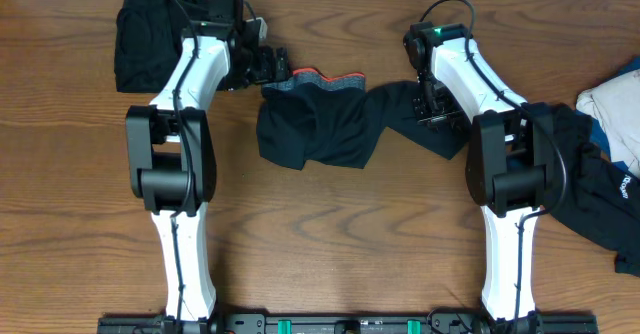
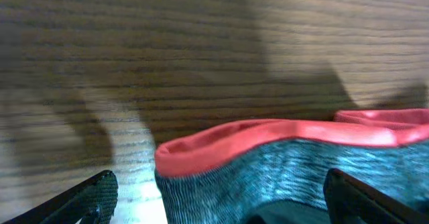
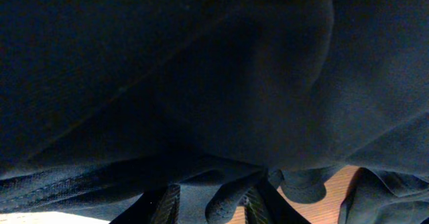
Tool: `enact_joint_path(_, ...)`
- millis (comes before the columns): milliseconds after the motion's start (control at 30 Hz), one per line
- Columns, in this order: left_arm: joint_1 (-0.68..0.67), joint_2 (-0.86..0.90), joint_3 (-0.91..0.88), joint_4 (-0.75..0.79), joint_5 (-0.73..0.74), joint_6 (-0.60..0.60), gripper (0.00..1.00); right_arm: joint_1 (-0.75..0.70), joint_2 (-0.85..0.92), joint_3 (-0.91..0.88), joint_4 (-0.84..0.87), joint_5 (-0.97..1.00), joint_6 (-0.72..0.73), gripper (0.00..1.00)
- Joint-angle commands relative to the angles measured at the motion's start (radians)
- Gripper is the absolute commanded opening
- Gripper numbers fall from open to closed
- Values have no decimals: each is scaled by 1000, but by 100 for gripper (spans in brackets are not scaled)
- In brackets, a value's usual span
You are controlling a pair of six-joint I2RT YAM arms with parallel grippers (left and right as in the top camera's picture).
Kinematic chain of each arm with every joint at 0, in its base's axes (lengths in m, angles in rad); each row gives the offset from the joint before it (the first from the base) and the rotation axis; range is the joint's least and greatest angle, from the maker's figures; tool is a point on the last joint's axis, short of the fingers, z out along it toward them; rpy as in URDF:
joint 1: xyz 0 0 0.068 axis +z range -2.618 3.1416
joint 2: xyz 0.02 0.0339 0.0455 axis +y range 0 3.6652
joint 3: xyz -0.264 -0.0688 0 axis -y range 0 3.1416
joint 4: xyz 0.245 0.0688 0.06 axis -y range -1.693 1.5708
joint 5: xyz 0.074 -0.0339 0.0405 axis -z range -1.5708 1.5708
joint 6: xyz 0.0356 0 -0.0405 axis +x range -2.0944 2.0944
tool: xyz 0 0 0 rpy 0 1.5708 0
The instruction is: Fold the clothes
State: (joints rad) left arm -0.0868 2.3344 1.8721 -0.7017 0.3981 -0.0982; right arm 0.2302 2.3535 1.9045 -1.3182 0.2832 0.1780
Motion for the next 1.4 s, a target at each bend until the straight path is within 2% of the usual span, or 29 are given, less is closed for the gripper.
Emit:
enact_joint_path(0,5,29,-3,5,14,-13,98,6,-1,13,2,-4,-7,29)
enact_joint_path(300,5,33,-3,19,45,-12,99,6,-1,13,3,-4,-7,29)
enact_joint_path(333,5,33,-3,19,46,-12,97,6,-1,13,3,-4,-7,29)
enact_joint_path(500,5,33,-3,19,63,-12,64,6,-1,13,2,-4,-7,29)
enact_joint_path(600,5,33,-3,18,63,-12,33,6,-1,13,2,-4,-6,29)
enact_joint_path(700,6,27,-3,16,63,-12,6,6,-1,13,-1,-4,1,29)
enact_joint_path(900,15,-40,-2,-16,63,-11,6,6,-1,13,-2,-26,1,29)
enact_joint_path(1367,31,-443,-2,-143,62,12,6,6,-4,13,-2,-29,35,28)
